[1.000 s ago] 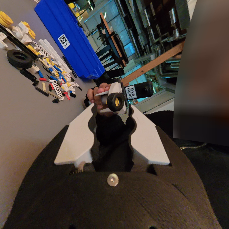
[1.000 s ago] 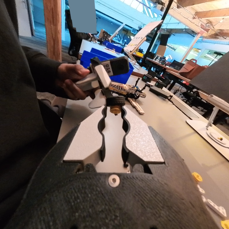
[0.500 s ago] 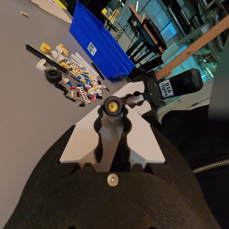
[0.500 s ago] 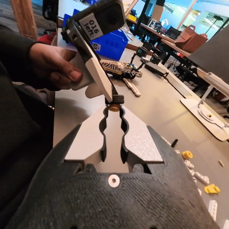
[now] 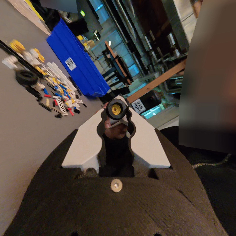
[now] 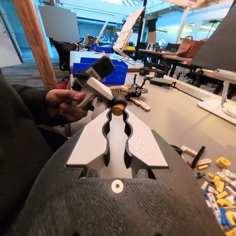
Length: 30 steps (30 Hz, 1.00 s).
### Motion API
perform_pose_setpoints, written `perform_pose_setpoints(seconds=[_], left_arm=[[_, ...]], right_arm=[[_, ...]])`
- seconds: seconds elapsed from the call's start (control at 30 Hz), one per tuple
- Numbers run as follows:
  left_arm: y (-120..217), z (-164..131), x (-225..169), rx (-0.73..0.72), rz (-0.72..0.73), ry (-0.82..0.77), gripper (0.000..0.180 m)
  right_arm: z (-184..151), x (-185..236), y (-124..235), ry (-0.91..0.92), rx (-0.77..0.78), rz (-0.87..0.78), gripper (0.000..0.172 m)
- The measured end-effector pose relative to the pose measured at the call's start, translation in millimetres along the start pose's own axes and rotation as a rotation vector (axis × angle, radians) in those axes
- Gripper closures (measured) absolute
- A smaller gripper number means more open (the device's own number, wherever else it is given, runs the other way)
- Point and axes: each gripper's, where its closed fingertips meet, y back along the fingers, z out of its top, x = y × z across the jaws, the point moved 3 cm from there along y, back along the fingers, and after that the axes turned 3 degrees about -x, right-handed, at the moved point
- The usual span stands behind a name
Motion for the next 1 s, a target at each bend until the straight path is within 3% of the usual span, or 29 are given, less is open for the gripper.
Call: perform_pose_setpoints(seconds=[0.1, 0.17, 0.33, 0.57, 0.77, 0.9, 1.0], left_arm=[[6.6, 11.5, -6.9, -0.052, 0.104, -0.232, 0.154], [15.4, 20.4, -4.4, -0.06, 0.202, -0.328, 0.154], [16.2, 13.2, 9.5, 0.015, 0.229, -0.273, 0.154], [0.2, -22.7, 43.9, 0.354, 0.473, -0.448, 0.152], [-22.6, 2.4, 74.7, 0.464, 0.589, -0.571, 0.152], [-26.7, 19.5, 118.5, 0.571, 0.755, -0.626, 0.152], [-28.8, 29.6, 133.5, 0.575, 0.801, -0.642, 0.152]], right_arm=[[-9.2, -13.7, 3.5, -0.057, 0.063, -0.116, 0.156], [-9.4, -14.9, 6.6, -0.103, 0.057, -0.104, 0.156], [-15.3, -18.7, 4.5, -0.139, 0.088, -0.101, 0.155], [-54.8, -73.5, 55.4, -0.021, 0.466, -0.377, 0.156], [-49.5, -113.2, 83.2, -0.034, 0.523, -0.45, 0.156], [-44.5, -151.0, 72.2, 0.042, 0.602, -0.433, 0.156], [-47.5, -189.9, 52.4, 0.085, 0.667, -0.401, 0.155]])
